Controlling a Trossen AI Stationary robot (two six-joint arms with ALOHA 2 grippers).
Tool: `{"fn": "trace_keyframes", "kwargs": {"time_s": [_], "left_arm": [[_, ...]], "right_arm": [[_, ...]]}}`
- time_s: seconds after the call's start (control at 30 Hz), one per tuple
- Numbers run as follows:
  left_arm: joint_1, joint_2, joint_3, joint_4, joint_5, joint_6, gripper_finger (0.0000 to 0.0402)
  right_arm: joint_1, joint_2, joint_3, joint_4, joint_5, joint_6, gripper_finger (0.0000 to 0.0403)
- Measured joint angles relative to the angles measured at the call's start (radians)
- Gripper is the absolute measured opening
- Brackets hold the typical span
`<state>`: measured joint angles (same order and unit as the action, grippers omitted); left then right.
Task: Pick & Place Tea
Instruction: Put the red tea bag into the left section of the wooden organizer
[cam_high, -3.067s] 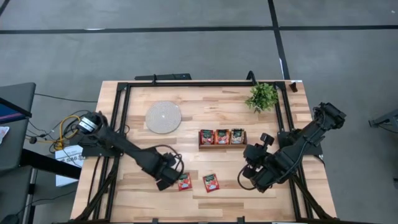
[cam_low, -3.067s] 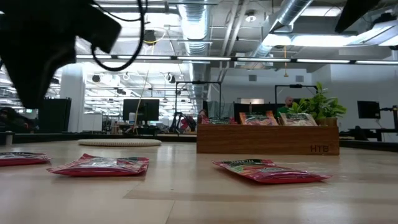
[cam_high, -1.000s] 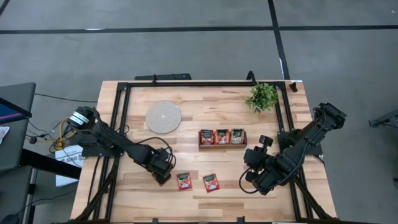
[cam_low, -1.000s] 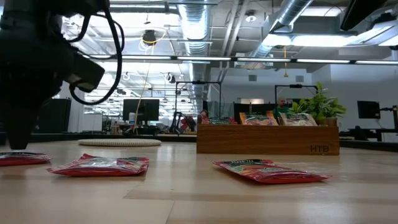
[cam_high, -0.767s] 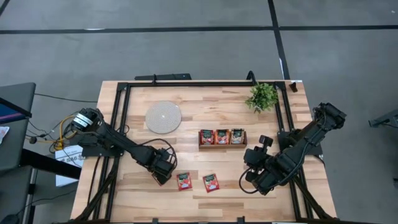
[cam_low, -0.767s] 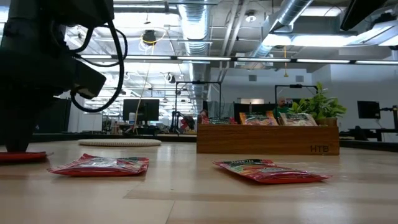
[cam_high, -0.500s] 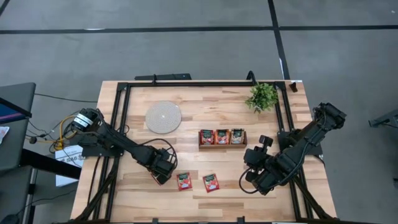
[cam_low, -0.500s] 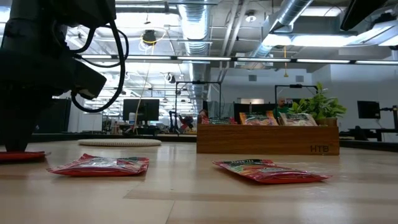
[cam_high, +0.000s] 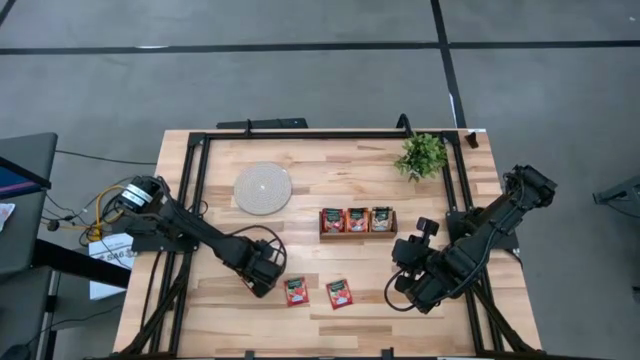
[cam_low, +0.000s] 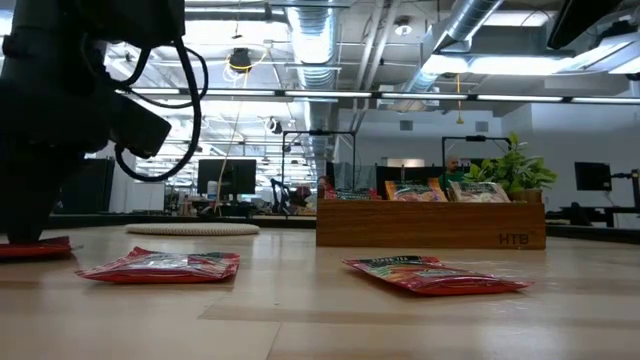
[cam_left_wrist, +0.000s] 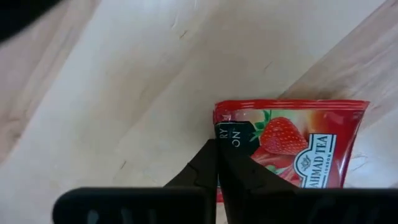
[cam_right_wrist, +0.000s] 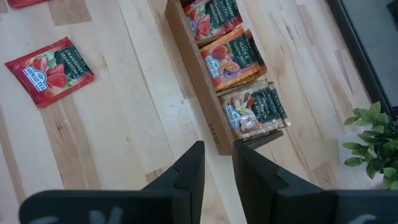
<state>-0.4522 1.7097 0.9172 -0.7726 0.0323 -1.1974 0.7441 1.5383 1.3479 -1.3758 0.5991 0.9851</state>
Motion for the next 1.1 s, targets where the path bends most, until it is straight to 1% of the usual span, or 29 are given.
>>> {"fn": "trace_keyframes", "kwargs": {"time_s": [0.13, 0.43, 0.57, 0.67, 0.9, 1.1], "left_arm": [[0.000, 0.005, 0.054, -0.072, -0.040, 0.057, 0.0000], [0.001, 0.003, 0.091, -0.088, -0.063, 0.061, 0.0000], [0.001, 0.002, 0.136, -0.152, -0.081, 0.078, 0.0000], [0.001, 0.001, 0.203, -0.219, -0.105, 0.109, 0.0000], [0.002, -0.001, 0.400, -0.374, -0.199, 0.195, 0.0000], [0.043, -0.001, 0.538, -0.412, -0.265, 0.266, 0.0000]], "right_arm": [[0.000, 0.000, 0.000, 0.000, 0.000, -0.001, 0.0075], [0.000, 0.000, 0.000, 0.000, 0.001, -0.001, 0.0075], [0.000, 0.000, 0.000, 0.000, 0.001, -0.001, 0.0075], [0.000, 0.000, 0.000, 0.000, 0.001, -0.001, 0.0075], [0.000, 0.000, 0.000, 0.001, 0.002, 0.000, 0.0075], [0.000, 0.000, 0.000, 0.016, 0.002, 0.000, 0.0075]]}}
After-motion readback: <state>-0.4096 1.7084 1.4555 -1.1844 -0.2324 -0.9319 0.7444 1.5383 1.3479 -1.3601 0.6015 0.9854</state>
